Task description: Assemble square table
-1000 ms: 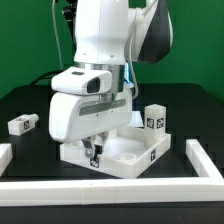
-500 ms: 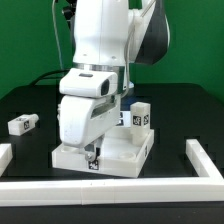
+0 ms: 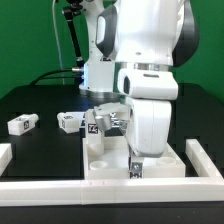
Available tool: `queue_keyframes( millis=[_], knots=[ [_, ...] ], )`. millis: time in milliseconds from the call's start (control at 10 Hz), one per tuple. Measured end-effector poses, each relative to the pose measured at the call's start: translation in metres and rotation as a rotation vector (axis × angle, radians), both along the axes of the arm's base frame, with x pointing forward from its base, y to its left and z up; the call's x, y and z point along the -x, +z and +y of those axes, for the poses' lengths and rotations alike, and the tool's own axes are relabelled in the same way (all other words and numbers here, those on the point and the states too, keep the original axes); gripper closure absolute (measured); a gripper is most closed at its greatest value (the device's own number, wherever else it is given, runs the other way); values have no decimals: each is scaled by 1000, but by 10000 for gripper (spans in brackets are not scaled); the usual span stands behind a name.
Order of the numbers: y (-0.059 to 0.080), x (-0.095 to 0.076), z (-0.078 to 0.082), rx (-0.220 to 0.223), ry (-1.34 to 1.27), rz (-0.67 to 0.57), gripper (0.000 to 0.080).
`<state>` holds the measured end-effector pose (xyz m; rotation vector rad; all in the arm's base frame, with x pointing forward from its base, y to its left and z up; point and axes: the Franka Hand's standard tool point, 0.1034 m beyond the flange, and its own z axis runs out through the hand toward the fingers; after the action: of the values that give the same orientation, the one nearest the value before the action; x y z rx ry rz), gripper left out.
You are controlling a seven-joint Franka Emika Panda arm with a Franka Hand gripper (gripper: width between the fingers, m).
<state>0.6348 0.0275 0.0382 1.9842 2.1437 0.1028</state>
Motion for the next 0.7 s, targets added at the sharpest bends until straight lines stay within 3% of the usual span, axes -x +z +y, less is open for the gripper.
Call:
queue_keyframes(
  millis=[400, 700],
  knots=[
    [-5, 5, -5, 4, -9, 9, 740],
    [-8, -12, 23, -13, -106, 31, 740]
  ],
)
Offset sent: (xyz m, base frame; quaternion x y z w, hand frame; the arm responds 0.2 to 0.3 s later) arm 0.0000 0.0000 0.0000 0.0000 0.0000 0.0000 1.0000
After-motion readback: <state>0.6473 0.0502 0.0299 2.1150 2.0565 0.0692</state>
